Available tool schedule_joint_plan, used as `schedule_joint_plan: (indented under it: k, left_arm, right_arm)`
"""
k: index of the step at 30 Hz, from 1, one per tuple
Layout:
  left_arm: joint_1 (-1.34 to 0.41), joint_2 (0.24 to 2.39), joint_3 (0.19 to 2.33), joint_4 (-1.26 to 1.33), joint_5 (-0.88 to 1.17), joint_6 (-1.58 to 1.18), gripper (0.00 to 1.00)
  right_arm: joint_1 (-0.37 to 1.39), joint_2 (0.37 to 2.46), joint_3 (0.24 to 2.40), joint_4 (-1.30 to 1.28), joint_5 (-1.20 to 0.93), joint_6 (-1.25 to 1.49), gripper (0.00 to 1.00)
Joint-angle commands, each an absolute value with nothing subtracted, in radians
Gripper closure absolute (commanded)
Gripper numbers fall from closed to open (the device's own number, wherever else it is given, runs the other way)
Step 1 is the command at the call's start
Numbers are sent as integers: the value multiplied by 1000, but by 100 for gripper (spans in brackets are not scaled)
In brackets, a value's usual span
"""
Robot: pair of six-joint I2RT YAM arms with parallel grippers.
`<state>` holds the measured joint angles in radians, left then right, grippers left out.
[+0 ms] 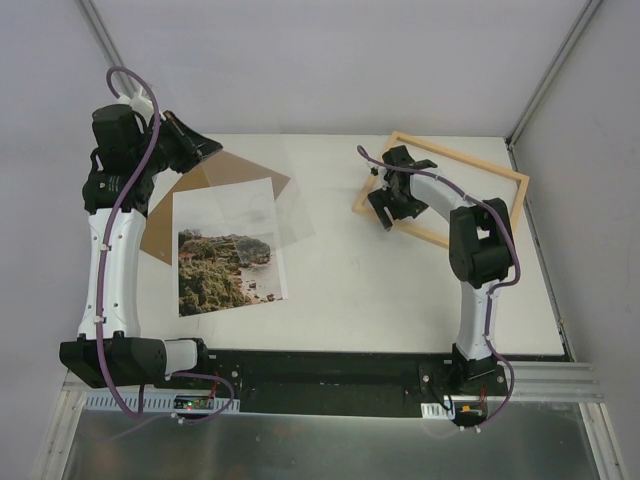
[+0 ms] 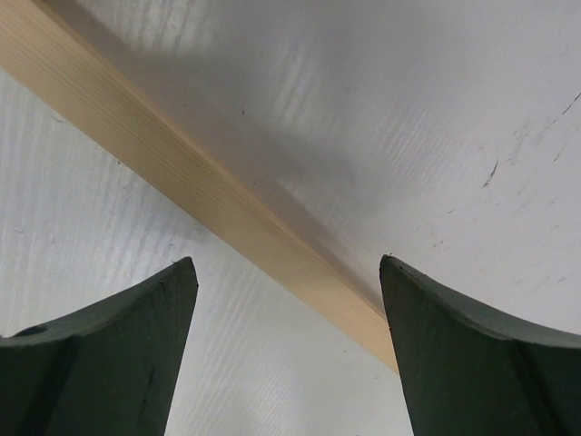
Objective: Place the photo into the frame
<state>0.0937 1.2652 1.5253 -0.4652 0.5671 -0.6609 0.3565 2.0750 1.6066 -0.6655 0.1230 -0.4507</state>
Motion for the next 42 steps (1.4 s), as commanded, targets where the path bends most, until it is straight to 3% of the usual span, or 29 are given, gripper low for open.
schedule_joint_plan:
  k: [1, 12, 20, 23, 26, 29, 36, 42]
  left_arm:
    - [103, 1236, 1577, -433, 584, -646, 100]
    - [109, 1226, 1578, -433, 598, -643, 100]
    - [121, 1216, 1580, -433, 591, -643, 100]
    - [132, 1209, 1580, -433, 586, -643, 100]
    - [135, 1204, 1575, -433, 584, -647, 100]
    - [135, 1203, 1566, -433, 586, -655, 100]
    - [137, 1189, 1557, -433, 583, -650, 100]
    - [144, 1180, 1565, -452, 584, -634, 100]
  right_arm:
    - [350, 2085, 1651, -738, 89, -472, 19]
    - [348, 2123, 1663, -792, 23, -443, 31]
    - [393, 2115, 1663, -807, 40, -229, 57]
    - [429, 2132, 1687, -821, 38, -108, 60]
    - [485, 2170, 1744, -851, 60, -2, 60]
    - [529, 2207, 1813, -861, 77, 93, 45]
    - [560, 2272, 1980, -922, 95, 155, 34]
    - [561, 2162, 1827, -918, 150, 80, 29]
